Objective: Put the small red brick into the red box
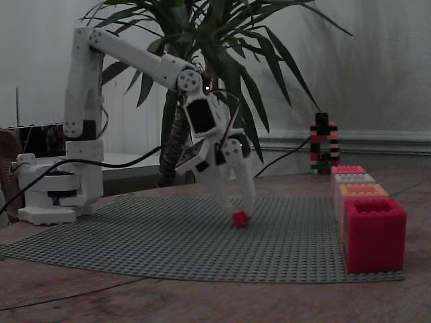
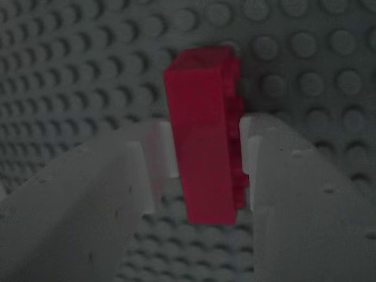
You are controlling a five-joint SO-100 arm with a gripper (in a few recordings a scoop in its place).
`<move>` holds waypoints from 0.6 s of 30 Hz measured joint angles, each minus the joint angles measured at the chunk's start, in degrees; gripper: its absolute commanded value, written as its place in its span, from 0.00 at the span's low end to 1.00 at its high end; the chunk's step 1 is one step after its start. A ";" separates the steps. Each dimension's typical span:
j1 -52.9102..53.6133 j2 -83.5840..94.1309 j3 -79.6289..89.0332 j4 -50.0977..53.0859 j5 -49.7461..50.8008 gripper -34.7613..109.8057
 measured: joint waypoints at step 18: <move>14.59 2.11 -13.80 -15.38 -5.71 0.24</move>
